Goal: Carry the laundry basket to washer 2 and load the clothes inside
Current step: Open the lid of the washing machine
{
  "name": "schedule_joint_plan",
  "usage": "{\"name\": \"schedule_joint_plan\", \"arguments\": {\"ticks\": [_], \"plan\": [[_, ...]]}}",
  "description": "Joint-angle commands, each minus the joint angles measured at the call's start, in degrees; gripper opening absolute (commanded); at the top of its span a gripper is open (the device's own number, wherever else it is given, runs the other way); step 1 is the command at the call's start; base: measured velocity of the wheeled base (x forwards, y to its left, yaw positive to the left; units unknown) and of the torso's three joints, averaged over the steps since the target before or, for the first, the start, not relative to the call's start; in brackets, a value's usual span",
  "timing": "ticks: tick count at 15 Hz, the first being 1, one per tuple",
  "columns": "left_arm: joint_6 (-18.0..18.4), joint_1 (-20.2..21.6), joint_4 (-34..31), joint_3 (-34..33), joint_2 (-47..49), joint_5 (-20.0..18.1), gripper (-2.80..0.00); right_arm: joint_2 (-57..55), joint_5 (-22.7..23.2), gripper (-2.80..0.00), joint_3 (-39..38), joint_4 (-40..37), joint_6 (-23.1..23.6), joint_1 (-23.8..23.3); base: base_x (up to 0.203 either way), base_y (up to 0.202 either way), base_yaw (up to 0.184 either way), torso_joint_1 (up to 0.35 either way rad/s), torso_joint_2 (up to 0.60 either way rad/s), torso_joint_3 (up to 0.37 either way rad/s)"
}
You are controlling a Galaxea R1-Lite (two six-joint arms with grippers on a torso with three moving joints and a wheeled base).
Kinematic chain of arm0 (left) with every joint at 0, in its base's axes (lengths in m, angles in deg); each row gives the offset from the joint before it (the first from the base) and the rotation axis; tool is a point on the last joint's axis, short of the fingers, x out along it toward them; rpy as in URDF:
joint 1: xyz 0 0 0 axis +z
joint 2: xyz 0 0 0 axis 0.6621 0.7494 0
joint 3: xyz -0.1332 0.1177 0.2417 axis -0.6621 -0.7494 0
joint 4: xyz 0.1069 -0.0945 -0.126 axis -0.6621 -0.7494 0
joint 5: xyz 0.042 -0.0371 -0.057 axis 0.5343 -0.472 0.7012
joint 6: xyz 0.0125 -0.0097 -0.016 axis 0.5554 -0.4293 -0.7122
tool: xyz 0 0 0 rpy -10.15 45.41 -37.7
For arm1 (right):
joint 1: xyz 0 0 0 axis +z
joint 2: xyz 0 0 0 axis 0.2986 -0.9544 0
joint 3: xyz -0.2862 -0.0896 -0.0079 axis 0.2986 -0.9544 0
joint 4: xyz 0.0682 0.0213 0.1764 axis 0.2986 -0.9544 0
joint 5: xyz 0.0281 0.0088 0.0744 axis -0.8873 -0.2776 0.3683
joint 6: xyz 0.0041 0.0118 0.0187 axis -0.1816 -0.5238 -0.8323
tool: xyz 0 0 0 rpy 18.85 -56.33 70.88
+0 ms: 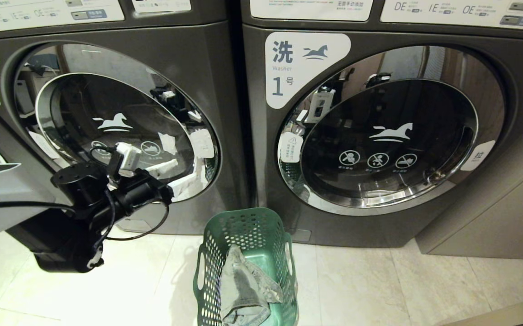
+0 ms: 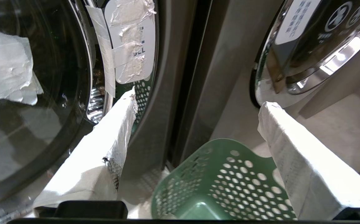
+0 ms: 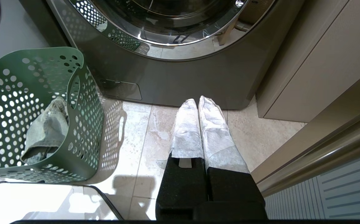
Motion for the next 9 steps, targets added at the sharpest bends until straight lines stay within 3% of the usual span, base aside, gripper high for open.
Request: {"name": "schedule_joint_plan", "arguments": {"ticks": [1,9], "plan": [[1.59,0.08,0.52,3.37,3.22,-0.01,0.0,0.04,0.11,-2.8,0.0,0.01,-0.05,0.01,0.0,0.0,0.0,0.0,0.0,0.0],[2.85,0.64,0.44,11.44,6.68,1.7,0.0,0.01,0.02,-2.8,0.0,0.01,0.03,0.01,0.0,0.0,0.0,0.0,0.0,0.0]]}}
